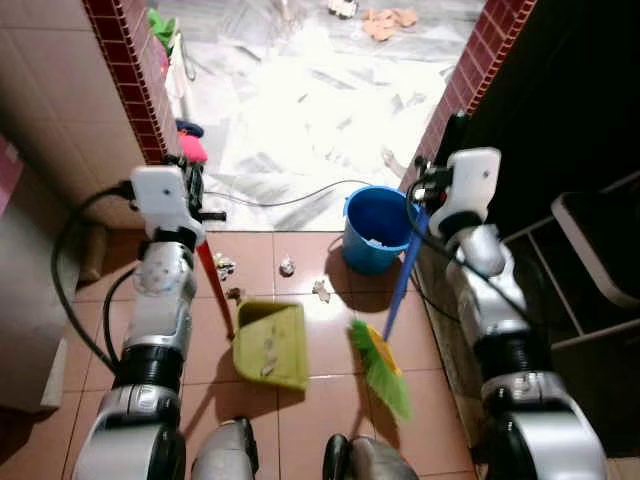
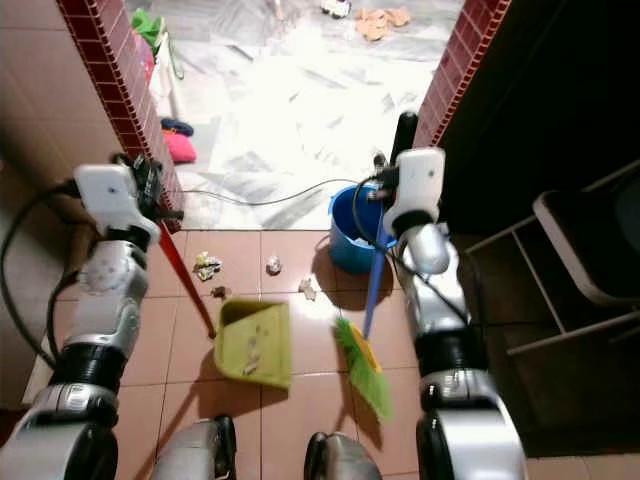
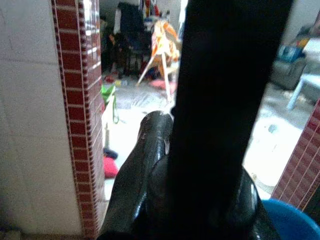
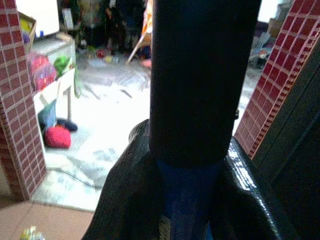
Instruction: Sweep floor
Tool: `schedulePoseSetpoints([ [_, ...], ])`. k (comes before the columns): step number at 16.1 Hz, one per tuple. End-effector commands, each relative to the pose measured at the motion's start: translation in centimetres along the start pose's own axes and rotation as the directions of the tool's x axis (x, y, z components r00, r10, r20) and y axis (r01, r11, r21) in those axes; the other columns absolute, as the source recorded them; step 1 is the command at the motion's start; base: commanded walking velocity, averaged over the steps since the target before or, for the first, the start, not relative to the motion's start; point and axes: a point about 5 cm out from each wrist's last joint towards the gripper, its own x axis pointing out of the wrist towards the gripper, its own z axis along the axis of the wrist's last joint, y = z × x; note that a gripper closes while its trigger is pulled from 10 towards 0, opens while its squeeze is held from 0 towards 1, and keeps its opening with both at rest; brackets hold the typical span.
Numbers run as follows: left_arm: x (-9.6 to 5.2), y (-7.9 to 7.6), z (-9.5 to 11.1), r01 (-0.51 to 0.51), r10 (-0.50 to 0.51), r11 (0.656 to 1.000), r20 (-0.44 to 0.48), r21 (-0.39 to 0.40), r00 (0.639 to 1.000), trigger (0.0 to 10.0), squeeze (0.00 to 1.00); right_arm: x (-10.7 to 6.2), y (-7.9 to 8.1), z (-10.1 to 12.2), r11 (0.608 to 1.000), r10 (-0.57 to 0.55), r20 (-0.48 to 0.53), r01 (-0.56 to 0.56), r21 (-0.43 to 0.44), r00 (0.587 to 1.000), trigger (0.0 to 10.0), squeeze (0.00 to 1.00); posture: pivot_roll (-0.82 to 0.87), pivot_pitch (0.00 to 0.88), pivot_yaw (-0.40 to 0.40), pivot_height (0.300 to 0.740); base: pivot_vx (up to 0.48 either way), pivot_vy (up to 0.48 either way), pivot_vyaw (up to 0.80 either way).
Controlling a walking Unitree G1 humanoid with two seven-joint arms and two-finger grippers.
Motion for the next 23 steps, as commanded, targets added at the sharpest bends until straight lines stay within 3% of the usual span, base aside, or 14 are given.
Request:
schedulePoseSetpoints([
  [1,0.5,-1.6,2.5,0.08,-0.074,0.995,0.103,-0.058,0.992,10.0,0.0,-0.5,0.1,-0.3,1.0,-0.003,-0.006,0.003,-0.027,1.0,10.0,0.0,-0.01,0.132,-0.092,0.74,0.0,0.0,0.0],
  [3,0.4,-1.6,3.8,0.118,-0.107,0.99,0.135,-0.081,0.985,10.0,0.0,-1.8,0.9,-2.5,0.999,-0.002,-0.09,-0.002,-0.041,0.996,10.0,0.0,0.0,0.14,-0.088,0.74,0.0,0.0,0.0],
  [5,0.4,-1.4,3.7,0.114,-0.105,0.991,0.122,-0.07,0.987,10.0,0.0,-1.9,0.9,-2.9,0.999,-0.016,-0.111,0.01,-0.048,0.994,10.0,0.0,0.0,0.141,-0.085,0.74,0.0,0.0,0.0],
  [7,0.5,-0.2,3.1,0.001,-0.001,1.0,0.079,0.004,0.997,10.0,0.0,-1.8,0.2,-3.7,0.997,-0.076,-0.165,0.075,-0.018,0.983,10.0,0.0,0.01,0.137,-0.083,0.74,0.0,0.0,-0.8],
  [10,0.3,0.2,3.7,-0.041,0.04,0.999,0.101,0.011,0.994,10.0,0.0,-1.7,0.4,-3.7,0.997,-0.075,-0.165,0.073,-0.017,0.983,10.0,0.0,0.0,0.131,-0.086,0.74,0.0,0.0,-0.8],
  [14,0.9,1.2,6.6,-0.147,0.145,0.989,0.19,-0.006,0.971,10.0,0.0,-1.5,1.0,-3.6,0.999,-0.053,-0.163,0.05,-0.019,0.985,10.0,0.0,0.0,0.111,-0.096,0.74,0.0,0.0,-0.76],
  [18,1.9,2.6,11.7,-0.246,0.238,0.969,0.319,-0.018,0.917,10.0,0.0,-1.7,1.3,-4.1,0.999,-0.037,-0.184,0.03,-0.037,0.982,10.0,0.0,0.0,0.105,-0.101,0.74,0.0,0.0,0.0],
  [23,2.4,2.9,15.2,-0.27,0.257,0.962,0.417,-0.028,0.872,10.0,0.0,-1.8,1.3,-4.6,0.999,-0.032,-0.207,0.024,-0.039,0.978,10.0,0.0,0.0,0.096,-0.096,0.74,0.0,0.0,0.0],
])
